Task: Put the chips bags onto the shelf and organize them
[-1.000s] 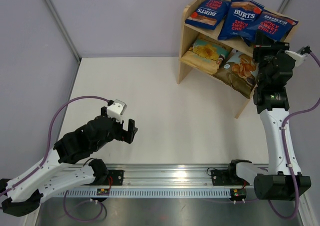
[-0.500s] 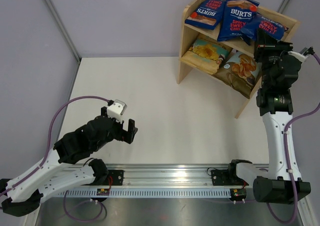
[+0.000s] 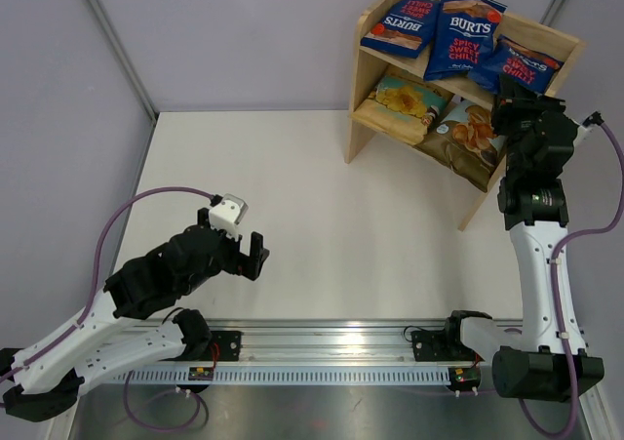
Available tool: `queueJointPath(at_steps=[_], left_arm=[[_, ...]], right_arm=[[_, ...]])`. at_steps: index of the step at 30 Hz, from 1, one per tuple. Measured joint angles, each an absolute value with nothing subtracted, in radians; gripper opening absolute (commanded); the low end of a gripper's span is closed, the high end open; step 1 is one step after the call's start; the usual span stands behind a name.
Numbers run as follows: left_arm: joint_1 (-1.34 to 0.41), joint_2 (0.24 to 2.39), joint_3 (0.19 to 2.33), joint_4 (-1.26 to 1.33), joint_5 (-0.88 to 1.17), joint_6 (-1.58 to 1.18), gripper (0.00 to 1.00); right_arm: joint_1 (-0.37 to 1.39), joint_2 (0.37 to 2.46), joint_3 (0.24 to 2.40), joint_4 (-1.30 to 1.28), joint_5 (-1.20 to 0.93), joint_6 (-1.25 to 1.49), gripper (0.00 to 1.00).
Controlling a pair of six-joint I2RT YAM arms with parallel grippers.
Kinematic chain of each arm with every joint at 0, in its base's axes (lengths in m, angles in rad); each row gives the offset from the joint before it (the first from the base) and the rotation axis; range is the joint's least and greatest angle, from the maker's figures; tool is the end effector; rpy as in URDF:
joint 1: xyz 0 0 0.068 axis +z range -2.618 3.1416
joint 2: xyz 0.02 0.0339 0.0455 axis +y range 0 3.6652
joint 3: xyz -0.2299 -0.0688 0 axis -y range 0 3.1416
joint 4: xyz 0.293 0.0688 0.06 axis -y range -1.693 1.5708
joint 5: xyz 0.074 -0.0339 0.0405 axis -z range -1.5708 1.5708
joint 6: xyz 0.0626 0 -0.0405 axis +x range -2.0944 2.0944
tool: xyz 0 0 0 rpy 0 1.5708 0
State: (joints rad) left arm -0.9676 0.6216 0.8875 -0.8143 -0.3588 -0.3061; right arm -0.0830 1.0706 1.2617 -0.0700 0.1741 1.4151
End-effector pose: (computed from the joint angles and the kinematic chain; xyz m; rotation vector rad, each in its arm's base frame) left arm 0.1391 -0.1631 0.3131 0.4786 2.0498 -0.3932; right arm 0.3187 -0.0374 0.4462 1.1429 1.0095 0.9546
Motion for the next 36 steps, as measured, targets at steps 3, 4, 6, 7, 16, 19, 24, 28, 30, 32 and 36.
queueJointPath(at_steps=[3,4,6,7,16,19,24,28,30,32,36], left_arm=[[-0.968,0.622,0.888,-0.814,-0.358,-0.306,0.99],[-0.968,0.622,0.888,-0.815,-0.358,-0.306,0.99],[-0.968,0.622,0.888,-0.815,-0.358,-0.306,0.99],[-0.968,0.622,0.888,-0.815,-0.358,-0.306,0.99],[-0.968,0.626,0.888,-0.815,-0.359,-0.306,0.99],[-0.968,0.631,0.888,-0.815,-0.359,-0.307,0.99],[-0.968,0.637,0.888,-0.817,-0.360,-0.307,0.99],[-0.968,0.637,0.888,-0.818,-0.361,-0.307,0.99],[-0.968,0.637,0.888,-0.818,-0.364,-0.307,0.99],[-0.968,0.637,0.888,-0.818,-0.369,-0.307,0.99],[-0.968,0.637,0.888,-0.830,-0.416,-0.321,0.99]], right_arm=[[-0.084,1.069,1.265,-0.101,0.173,1.414,0.40],[-0.085,1.069,1.269,-0.119,0.173,1.410,0.42],[-0.086,1.069,1.282,-0.155,0.171,1.400,0.50],[-0.086,1.068,1.293,-0.169,0.172,1.392,0.55],[-0.088,1.014,1.315,-0.271,0.158,1.324,0.53],[-0.089,0.997,1.314,-0.283,0.144,1.310,0.40],[-0.090,0.995,1.314,-0.281,0.136,1.300,0.26],[-0.091,1.013,1.308,-0.273,0.136,1.303,0.23],[-0.091,1.029,1.305,-0.272,0.136,1.304,0.24],[-0.091,1.038,1.294,-0.266,0.136,1.304,0.25],[-0.091,1.032,1.275,-0.242,0.134,1.309,0.29]])
